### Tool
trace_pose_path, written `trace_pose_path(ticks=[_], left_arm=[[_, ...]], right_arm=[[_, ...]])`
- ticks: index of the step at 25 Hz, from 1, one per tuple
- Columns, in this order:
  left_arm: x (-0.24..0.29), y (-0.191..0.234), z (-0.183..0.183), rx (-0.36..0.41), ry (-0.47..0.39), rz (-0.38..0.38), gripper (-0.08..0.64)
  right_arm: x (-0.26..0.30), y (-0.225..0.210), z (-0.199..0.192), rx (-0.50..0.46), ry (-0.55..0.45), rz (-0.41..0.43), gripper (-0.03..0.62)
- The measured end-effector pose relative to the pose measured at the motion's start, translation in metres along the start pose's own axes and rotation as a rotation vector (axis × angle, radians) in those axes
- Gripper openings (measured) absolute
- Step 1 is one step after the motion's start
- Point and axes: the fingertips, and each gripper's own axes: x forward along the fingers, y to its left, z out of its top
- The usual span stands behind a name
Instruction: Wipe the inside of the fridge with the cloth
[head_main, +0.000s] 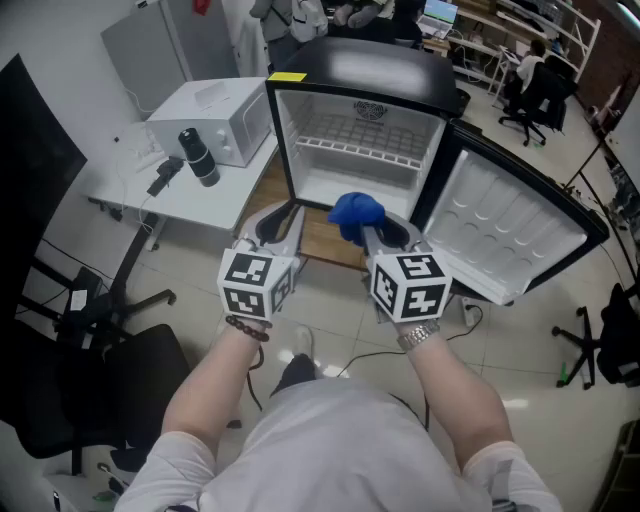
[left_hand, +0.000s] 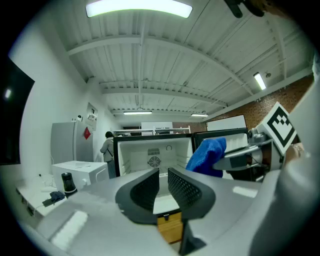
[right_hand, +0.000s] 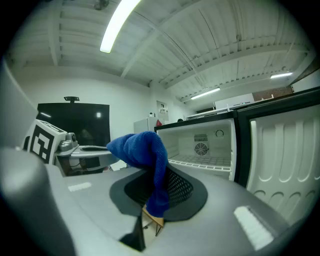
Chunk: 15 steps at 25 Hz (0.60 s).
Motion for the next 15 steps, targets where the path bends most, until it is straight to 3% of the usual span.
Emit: trace_pose_path(ticks=[7,15], left_arm=[[0.047,0.065,-0.01,-0.013,0.007,0.035,0.065],[0.126,0.142,-0.022,-0.035,0.059,0.016,0.083]], right_arm=[[0.079,-0.002,0.012,-0.022,0.004,0.02,0.046],[0.19,-0.019,0.026,-0.019,0.043,0.01,0.046]])
